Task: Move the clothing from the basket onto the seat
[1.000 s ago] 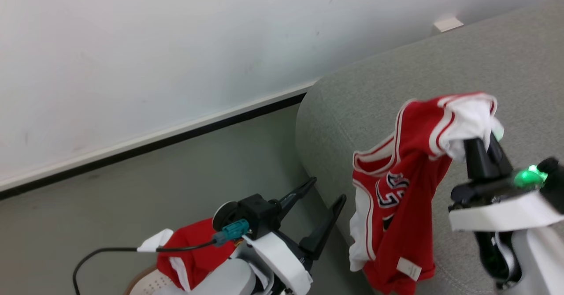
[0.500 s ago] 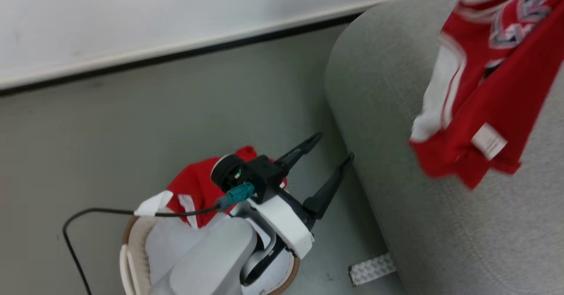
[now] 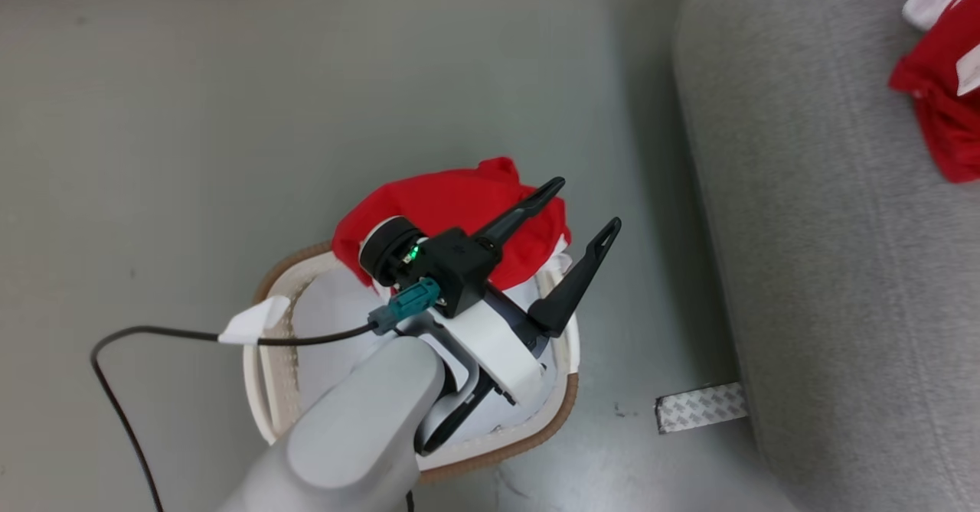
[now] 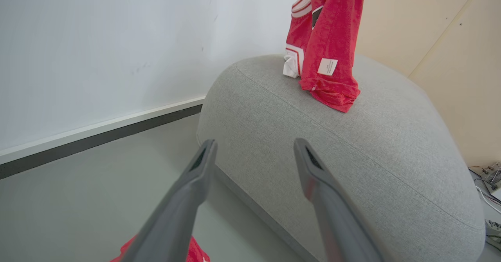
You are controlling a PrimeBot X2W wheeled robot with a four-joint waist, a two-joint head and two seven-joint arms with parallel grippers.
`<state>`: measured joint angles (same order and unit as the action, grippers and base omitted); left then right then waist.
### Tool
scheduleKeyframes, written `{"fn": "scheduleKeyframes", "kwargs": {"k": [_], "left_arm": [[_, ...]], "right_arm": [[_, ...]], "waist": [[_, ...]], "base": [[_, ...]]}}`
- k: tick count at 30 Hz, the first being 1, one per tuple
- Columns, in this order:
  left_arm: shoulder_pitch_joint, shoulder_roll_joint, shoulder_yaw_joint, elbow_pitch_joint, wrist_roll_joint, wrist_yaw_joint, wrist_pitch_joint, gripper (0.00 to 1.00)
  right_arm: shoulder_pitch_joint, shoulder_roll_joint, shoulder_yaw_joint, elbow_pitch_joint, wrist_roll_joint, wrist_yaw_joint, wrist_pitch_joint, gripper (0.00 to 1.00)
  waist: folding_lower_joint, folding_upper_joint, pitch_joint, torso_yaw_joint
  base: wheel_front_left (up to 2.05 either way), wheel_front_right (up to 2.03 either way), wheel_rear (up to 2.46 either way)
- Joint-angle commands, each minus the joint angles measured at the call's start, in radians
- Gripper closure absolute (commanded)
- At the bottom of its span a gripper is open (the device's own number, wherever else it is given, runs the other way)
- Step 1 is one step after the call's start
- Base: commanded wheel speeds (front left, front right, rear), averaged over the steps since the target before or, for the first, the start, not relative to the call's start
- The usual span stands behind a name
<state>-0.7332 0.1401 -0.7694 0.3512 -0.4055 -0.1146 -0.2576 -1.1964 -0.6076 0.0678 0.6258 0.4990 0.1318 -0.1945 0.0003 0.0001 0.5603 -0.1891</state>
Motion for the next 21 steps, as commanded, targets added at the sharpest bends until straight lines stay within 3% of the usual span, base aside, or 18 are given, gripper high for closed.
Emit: {"fn": "scheduleKeyframes", "kwargs": {"k": [1, 8, 12, 15, 16, 21], "left_arm": [[-0.011, 0.006, 0.003, -0.001, 0.003, 0.002, -0.005, 0.0], [-0.016, -0.009, 0.0, 0.008, -0.001, 0.001, -0.005, 0.0], [-0.013, -0.012, 0.0, 0.02, -0.008, 0.0, -0.006, 0.0], [-0.004, -0.012, 0.005, 0.026, -0.013, 0.003, -0.007, 0.0], [0.0, -0.011, 0.006, 0.03, -0.015, 0.004, -0.006, 0.0], [0.027, -0.017, 0.014, 0.056, -0.026, 0.006, -0.007, 0.0]], "right_arm": [[0.017, 0.004, 0.016, 0.053, -0.013, -0.002, 0.003, 1.0], [0.078, 0.031, 0.096, 0.353, -0.01, -0.002, 0.136, 1.0], [0.097, 0.03, 0.135, 0.445, 0.009, -0.002, 0.198, 0.97], [0.102, 0.022, 0.168, 0.472, 0.022, -0.002, 0.222, 0.58], [0.102, 0.025, 0.174, 0.478, 0.029, -0.002, 0.226, 0.0], [0.099, 0.038, 0.21, 0.509, 0.044, -0.002, 0.24, 0.0]], "waist": [[-0.0003, -0.0001, 0.026, 0.021], [-0.0003, -0.0001, 0.034, 0.039], [-0.0003, -0.0001, 0.02, 0.044], [-0.0003, -0.0001, 0.002, 0.039], [-0.0003, -0.0001, -0.005, 0.035], [-0.0003, -0.0001, -0.075, 0.017]], "base": [[0.0, 0.0, 0.0], [0.0, 0.0, 0.0], [0.0, 0.0, 0.0], [0.0, 0.0, 0.0], [0.0, 0.0, 0.0], [0.0, 0.0, 0.0]]}}
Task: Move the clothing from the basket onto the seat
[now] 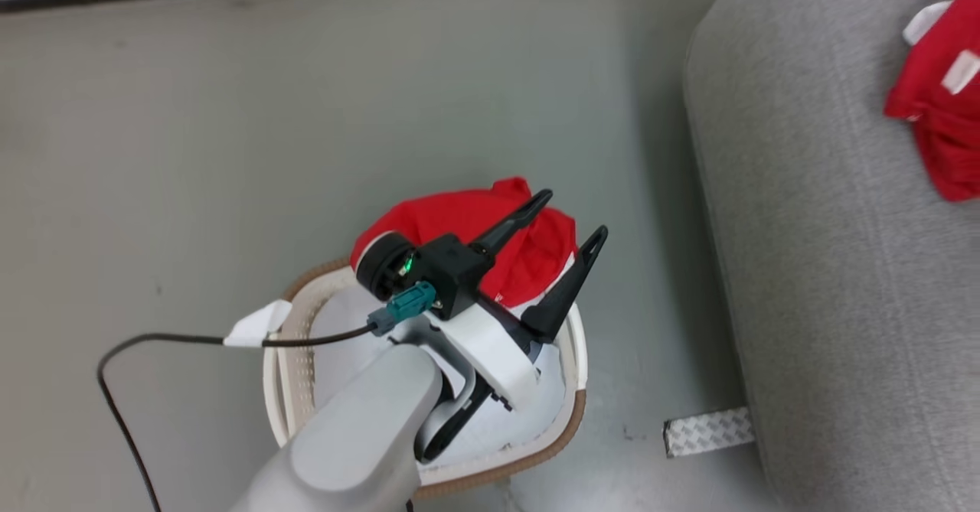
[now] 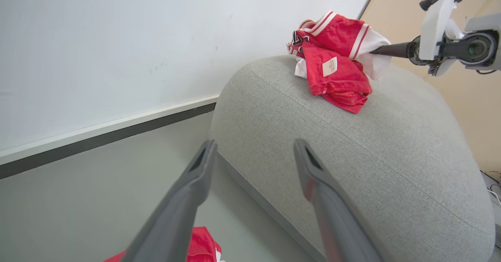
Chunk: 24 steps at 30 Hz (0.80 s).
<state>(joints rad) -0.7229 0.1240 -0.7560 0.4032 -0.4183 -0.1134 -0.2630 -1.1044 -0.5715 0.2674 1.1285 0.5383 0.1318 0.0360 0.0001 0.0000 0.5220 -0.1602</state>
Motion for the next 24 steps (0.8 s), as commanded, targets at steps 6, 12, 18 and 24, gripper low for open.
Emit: {"fn": "scheduleKeyframes", "kwargs": {"k": [6, 12, 18, 24], "left_arm": [[0.079, -0.001, 0.035, 0.017, -0.029, 0.008, -0.002, 0.0], [0.164, 0.009, 0.1, 0.007, -0.052, 0.024, -0.002, 0.0], [0.236, 0.037, 0.199, -0.037, -0.06, 0.055, -0.002, 0.0], [0.304, 0.06, 0.296, -0.077, -0.06, 0.095, -0.002, 0.0]], "right_arm": [[0.007, 0.011, 0.101, -0.037, 0.018, -0.002, 0.049, 0.0], [0.031, -0.011, 0.212, -0.189, 0.072, -0.002, 0.021, 0.0], [0.086, -0.045, 0.292, -0.378, 0.148, -0.002, -0.055, 0.0], [0.175, -0.042, 0.288, -0.475, 0.168, -0.002, -0.185, 0.0]], "waist": [[-0.0001, 0.0, -0.179, -0.04], [-0.0001, 0.0, -0.327, -0.034], [-0.0001, 0.0, -0.441, 0.003], [-0.0001, 0.0, -0.507, 0.042]], "base": [[0.0, 0.0, 0.0], [0.0, 0.0, 0.0], [0.0, 0.0, 0.0], [0.0, 0.0, 0.0]]}}
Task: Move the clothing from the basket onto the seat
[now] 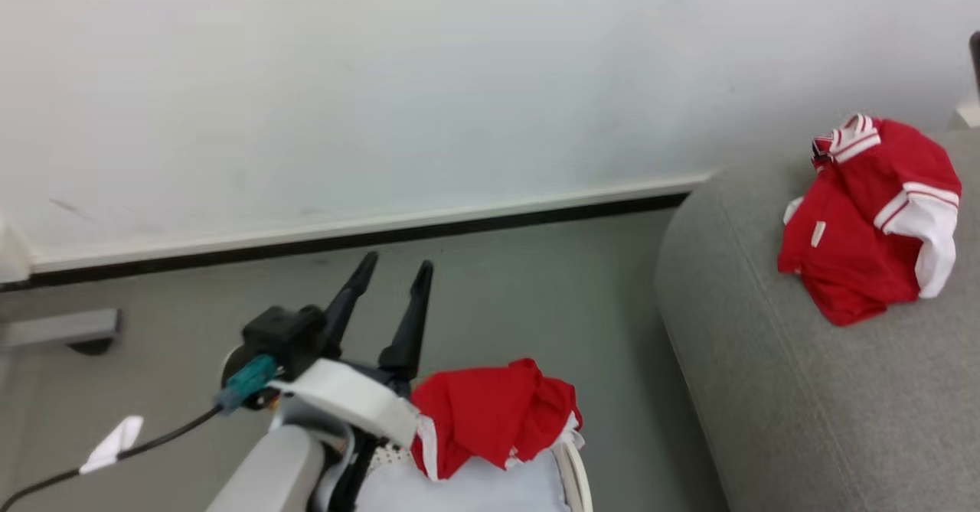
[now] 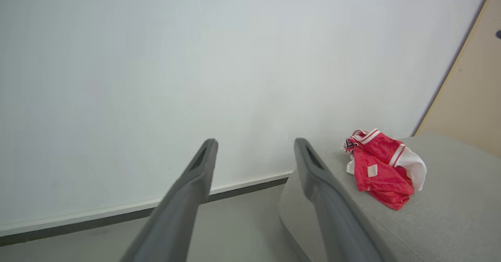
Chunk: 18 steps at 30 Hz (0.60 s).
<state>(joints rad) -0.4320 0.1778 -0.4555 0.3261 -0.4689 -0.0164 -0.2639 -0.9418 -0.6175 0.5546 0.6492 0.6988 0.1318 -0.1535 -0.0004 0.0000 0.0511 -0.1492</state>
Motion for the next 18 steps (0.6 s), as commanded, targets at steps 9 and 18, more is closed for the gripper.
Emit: {"fn": "scheduleKeyframes", "kwargs": {"k": [9, 18], "left_arm": [[0.182, 0.043, 0.174, -0.057, 0.0, 0.045, -0.001, 0.0], [0.343, -0.042, 0.373, -0.086, 0.063, 0.022, -0.001, 0.0]], "right_arm": [[0.321, 0.061, -0.156, -0.195, -0.018, -0.002, -0.107, 0.0], [0.709, 0.287, -0.386, -0.372, -0.144, -0.002, -0.112, 0.0]], "waist": [[0.0004, 0.0, -0.105, 0.104], [0.0004, 0.0, -0.107, 0.119]], "base": [[0.0, 0.0, 0.0], [0.0, 0.0, 0.0]]}}
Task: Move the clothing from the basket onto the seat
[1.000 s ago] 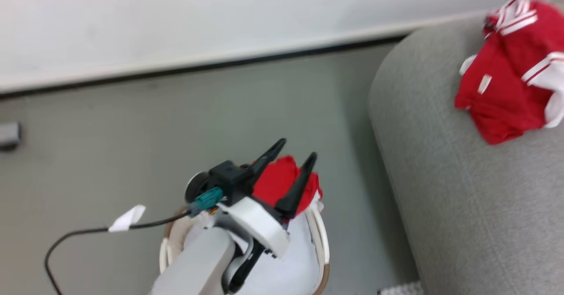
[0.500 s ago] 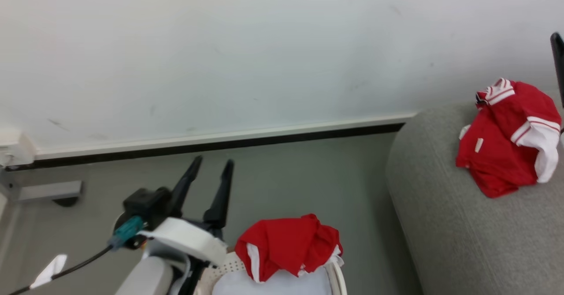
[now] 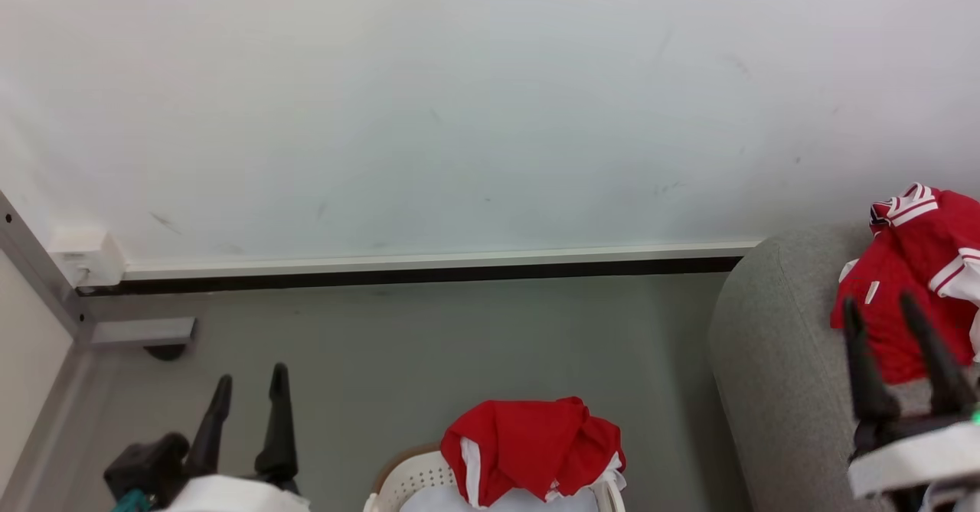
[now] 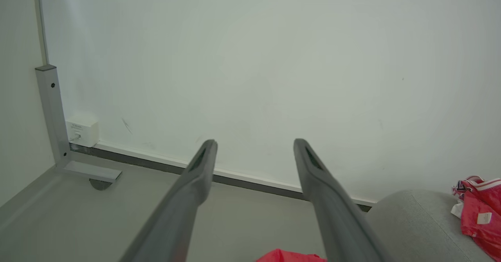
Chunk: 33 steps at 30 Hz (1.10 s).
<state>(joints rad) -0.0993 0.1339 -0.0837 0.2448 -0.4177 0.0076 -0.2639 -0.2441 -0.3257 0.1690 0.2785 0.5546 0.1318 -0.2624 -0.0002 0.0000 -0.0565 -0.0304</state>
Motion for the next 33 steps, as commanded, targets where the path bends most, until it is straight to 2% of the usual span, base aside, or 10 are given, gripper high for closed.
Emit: {"fn": "scheduleKeyframes", "kwargs": {"k": [1, 4, 6, 8, 14, 27, 33], "left_arm": [[0.022, -0.006, 0.022, -0.007, 0.021, -0.01, -0.001, 0.0], [0.048, -0.034, 0.067, -0.015, 0.062, -0.04, -0.001, 0.0], [0.063, -0.045, 0.085, -0.021, 0.097, -0.052, -0.001, 0.0], [0.072, -0.052, 0.097, -0.032, 0.145, -0.059, -0.001, 0.0], [0.063, -0.073, 0.104, -0.018, 0.196, -0.088, -0.001, 0.0], [0.043, -0.082, 0.099, 0.008, 0.209, -0.11, -0.001, 0.0], [0.037, -0.082, 0.09, 0.013, 0.194, -0.104, -0.001, 0.0]], "right_arm": [[0.043, 0.02, -0.018, -0.016, -0.025, -0.002, -0.003, 0.0], [0.116, 0.077, -0.023, -0.047, -0.092, -0.002, -0.003, 0.0], [0.146, 0.09, -0.022, -0.05, -0.145, -0.002, -0.003, 0.0], [0.162, 0.126, -0.031, -0.055, -0.167, -0.002, -0.003, 0.0], [0.16, 0.17, -0.049, -0.057, -0.202, -0.002, -0.003, 0.0], [0.125, 0.177, -0.045, -0.041, -0.202, -0.002, -0.003, 0.0], [0.122, 0.177, -0.037, -0.035, -0.195, -0.002, -0.003, 0.0]], "waist": [[0.0002, 0.0, 0.002, -0.003], [0.0002, 0.0, 0.009, -0.012], [0.0002, 0.0, 0.012, -0.016], [0.0002, 0.0, 0.015, -0.019], [0.0002, 0.0, 0.02, -0.024], [0.0002, 0.0, 0.022, -0.025], [0.0002, 0.0, 0.028, -0.029]], "base": [[0.0, 0.0, 0.0], [0.0, 0.0, 0.0], [0.0, 0.0, 0.0], [0.0, 0.0, 0.0], [0.0, 0.0, 0.0], [0.0, 0.0, 0.0], [0.0, 0.0, 0.0]]}}
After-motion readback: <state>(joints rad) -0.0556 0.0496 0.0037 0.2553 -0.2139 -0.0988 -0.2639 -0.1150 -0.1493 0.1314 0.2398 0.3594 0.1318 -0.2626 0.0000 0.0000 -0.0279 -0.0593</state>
